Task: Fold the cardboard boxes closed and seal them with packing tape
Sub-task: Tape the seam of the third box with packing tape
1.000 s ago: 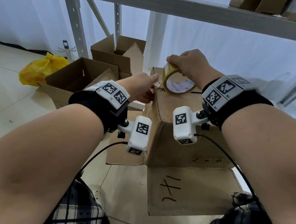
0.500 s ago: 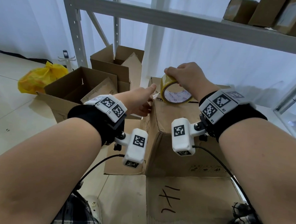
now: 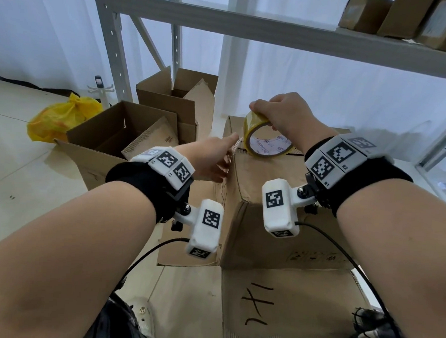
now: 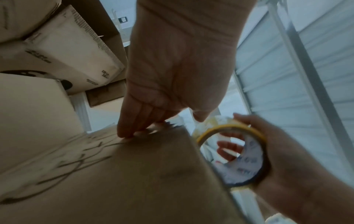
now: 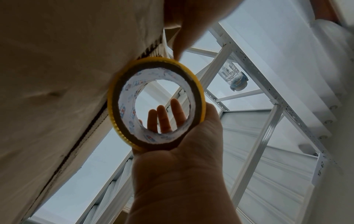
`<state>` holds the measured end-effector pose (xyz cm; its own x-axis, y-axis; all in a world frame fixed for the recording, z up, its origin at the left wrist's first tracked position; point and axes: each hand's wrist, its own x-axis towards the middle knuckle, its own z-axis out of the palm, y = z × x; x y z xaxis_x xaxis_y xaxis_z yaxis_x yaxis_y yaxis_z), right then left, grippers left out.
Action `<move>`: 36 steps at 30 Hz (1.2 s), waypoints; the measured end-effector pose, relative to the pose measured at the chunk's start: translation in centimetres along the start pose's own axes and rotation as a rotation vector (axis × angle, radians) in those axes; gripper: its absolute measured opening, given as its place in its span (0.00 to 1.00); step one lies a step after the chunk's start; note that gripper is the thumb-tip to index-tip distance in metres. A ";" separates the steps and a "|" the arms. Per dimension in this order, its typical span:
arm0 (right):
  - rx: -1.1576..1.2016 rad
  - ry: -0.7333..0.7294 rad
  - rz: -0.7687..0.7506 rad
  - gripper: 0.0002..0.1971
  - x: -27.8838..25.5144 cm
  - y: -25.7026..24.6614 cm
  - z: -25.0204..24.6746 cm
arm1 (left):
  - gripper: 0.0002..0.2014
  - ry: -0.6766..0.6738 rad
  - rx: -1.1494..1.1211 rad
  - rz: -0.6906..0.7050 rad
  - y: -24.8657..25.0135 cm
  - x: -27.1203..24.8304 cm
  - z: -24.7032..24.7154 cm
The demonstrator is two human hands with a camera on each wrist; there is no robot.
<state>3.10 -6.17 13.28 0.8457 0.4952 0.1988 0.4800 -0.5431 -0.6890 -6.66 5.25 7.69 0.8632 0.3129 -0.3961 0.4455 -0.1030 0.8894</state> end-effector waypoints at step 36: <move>-0.113 -0.027 -0.105 0.24 1.1 -0.5 -0.8 | 0.29 -0.030 0.500 0.447 0.3 2.9 -1.4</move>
<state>4.01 -5.88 14.40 0.7836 0.5707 0.2455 0.5899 -0.5594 -0.5823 -4.40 7.47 7.15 0.9933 0.1124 -0.0269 0.0935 -0.6441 0.7592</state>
